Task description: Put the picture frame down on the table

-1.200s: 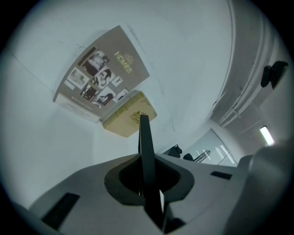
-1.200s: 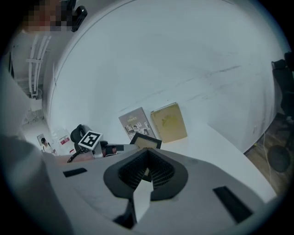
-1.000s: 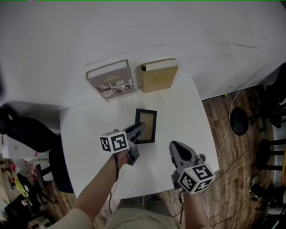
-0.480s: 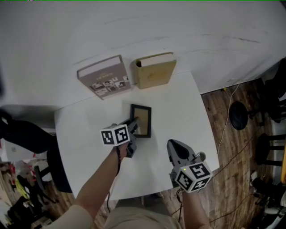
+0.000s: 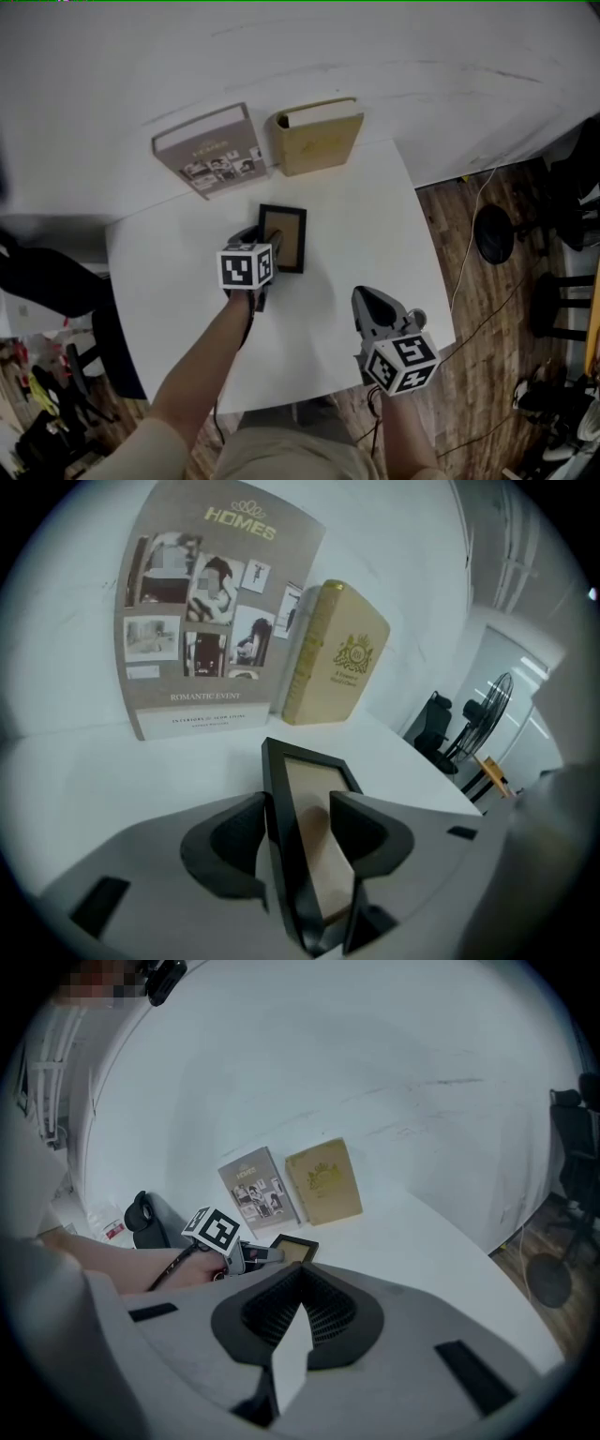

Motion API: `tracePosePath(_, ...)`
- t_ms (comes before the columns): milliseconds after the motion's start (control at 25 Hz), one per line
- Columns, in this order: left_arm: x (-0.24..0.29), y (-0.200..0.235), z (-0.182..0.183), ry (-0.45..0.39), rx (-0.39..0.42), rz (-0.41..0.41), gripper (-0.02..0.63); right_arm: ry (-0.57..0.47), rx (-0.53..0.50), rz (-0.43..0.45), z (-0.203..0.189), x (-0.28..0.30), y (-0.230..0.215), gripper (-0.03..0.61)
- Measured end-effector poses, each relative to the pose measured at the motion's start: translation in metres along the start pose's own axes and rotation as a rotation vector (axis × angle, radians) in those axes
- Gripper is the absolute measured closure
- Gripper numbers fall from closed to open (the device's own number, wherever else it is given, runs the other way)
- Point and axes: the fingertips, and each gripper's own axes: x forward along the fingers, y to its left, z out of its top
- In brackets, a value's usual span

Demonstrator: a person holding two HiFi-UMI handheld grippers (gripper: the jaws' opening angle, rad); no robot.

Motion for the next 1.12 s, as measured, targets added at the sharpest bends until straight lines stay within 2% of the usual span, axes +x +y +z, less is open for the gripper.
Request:
tracePosePath(160, -0.002, 0.005, -0.005, 0.012, 0.007, 0.016, 0.397, -0.015, 0.001, -0.020, 0.002, -0.010, 0.001, 0.555)
tracePosePath(360, -0.029, 0.004, 0.008, -0.045, 0.004, 0.011, 0.397, -0.113, -0.016, -0.021, 0.029, -0.029, 0.008, 0.557)
tracePosePath(520, -0.062, -0.021, 0.024, -0.089, 0.055, -0.050, 0.401, -0.165, -0.072, -0.016, 0.057, -0.055, 0.021, 0.557)
tracePosePath(680, -0.103, -0.041, 0.037, -0.114, 0.108, -0.099, 0.449, -0.224, -0.131, -0.004, 0.085, -0.085, 0.044, 0.557)
tracePosePath(920, -0.176, -0.082, 0.063, -0.219, 0.194, -0.190, 0.509, -0.322, -0.192, 0.021, 0.118, -0.139, 0.078, 0.557)
tracePosePath(1120, -0.238, -0.115, 0.068, -0.301, 0.277, -0.237, 0.541, -0.400, -0.222, 0.042, 0.135, -0.179, 0.103, 0.557)
